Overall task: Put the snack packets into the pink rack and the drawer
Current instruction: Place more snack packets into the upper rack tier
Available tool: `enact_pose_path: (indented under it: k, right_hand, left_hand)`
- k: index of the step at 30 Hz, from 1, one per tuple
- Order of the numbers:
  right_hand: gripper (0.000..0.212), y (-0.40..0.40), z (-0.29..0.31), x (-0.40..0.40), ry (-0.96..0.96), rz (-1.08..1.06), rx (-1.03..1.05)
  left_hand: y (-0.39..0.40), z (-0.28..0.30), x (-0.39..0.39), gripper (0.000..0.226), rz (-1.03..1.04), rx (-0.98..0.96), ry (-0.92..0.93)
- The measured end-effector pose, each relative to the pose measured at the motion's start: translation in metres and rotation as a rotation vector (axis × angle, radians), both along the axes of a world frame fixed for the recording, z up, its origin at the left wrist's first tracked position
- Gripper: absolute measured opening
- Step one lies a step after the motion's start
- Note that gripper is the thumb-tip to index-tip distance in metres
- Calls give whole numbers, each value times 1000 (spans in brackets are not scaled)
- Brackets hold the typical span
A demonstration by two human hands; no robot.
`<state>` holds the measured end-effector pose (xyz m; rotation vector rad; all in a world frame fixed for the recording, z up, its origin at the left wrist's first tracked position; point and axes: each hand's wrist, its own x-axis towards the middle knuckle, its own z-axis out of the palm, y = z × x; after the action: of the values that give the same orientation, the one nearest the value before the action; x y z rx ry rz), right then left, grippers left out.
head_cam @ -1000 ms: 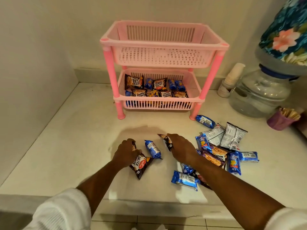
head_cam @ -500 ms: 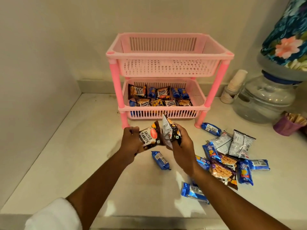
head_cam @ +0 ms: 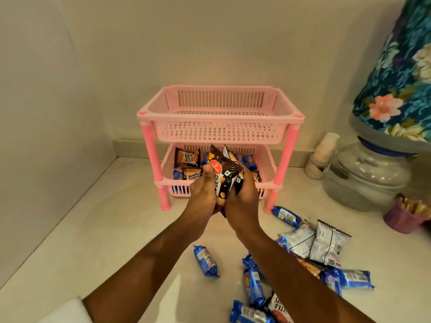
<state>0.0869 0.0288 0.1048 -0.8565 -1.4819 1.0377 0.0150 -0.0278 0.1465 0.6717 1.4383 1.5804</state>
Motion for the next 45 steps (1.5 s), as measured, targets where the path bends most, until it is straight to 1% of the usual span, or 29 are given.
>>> enact_pose_path:
  k: [2, 4, 6, 7, 11, 13, 16, 17, 19, 21, 23, 24, 26, 27, 31, 34, 36, 38, 39, 40, 42, 43, 45]
  right_hand:
    - [51, 9, 12, 10, 42, 21, 33]
    - [50, 18, 23, 20, 105, 58, 89]
    - [47, 26, 35, 28, 144, 82, 183]
    - [47, 31, 43, 31, 146, 80, 223]
    - [47, 47, 84, 31, 90, 111, 356]
    - [43, 57, 107, 24, 25, 85, 490]
    - [39, 78, 140, 3, -96, -9, 626]
    - [39, 86, 148, -5, -164, -49, 634]
    - [39, 104, 157, -21, -323, -99, 630]
    - [37, 121, 159, -37, -462, -101, 635]
    - [35, 138, 158, -50, -620, -84, 658]
    - [34, 146, 157, -56, -704, -66, 670]
    - [34, 161, 158, -69, -838, -31, 673]
    - [34, 167, 159, -75, -879, -20, 661]
    - [32, 183, 160, -98, -976, 31, 623]
    - [27, 192, 161, -110, -1055, 106, 563]
    - [23, 199, 163, -117, -1095, 169, 513]
    - [20, 205, 163, -126, -1164, 264, 441]
    - [20, 208, 164, -129, -1190, 332, 378]
    - [21, 209, 166, -132, -1209, 409, 297]
    - [23, 214, 170, -133, -1240, 583, 115]
    - [24, 217, 173, -131, -1243, 656, 49]
    - [28, 226, 179, -126, -1181, 703, 8]
  left_hand:
    - [0, 13, 8, 60, -24, 70, -92]
    - [1, 24, 13, 52, -25, 154, -158]
    - [2, 37, 13, 46, 30, 218, -207]
    - [2, 46, 10, 44, 92, 214, -185]
    - [10, 88, -22, 42, 366, 180, 23]
    - [20, 112, -44, 43, 469, 149, 196]
    - [42, 141, -76, 51, 546, 85, 471]
    - [53, 148, -86, 52, 552, 56, 538]
    - [75, 158, -104, 54, 553, -69, 660]
    - [96, 164, -119, 51, 506, -161, 692]
    - [110, 164, -130, 57, 418, -217, 743]
    - [115, 163, -135, 61, 371, -247, 791]
    - [123, 158, -148, 57, 304, -274, 900]
    - [128, 156, -155, 55, 268, -273, 925]
    - [142, 156, -182, 51, 127, -287, 929]
    - [153, 149, -197, 43, 36, -417, 1008]
    - [160, 146, -204, 36, -66, -512, 973]
    - [162, 146, -211, 35, -226, -619, 916]
    - [164, 147, -215, 36, -316, -689, 933]
    - [167, 148, -220, 37, -393, -769, 999]
    - [174, 150, -224, 45, -481, -899, 1224]
    - [176, 151, -225, 50, -496, -907, 1372]
    - [183, 154, -224, 56, -465, -797, 1681]
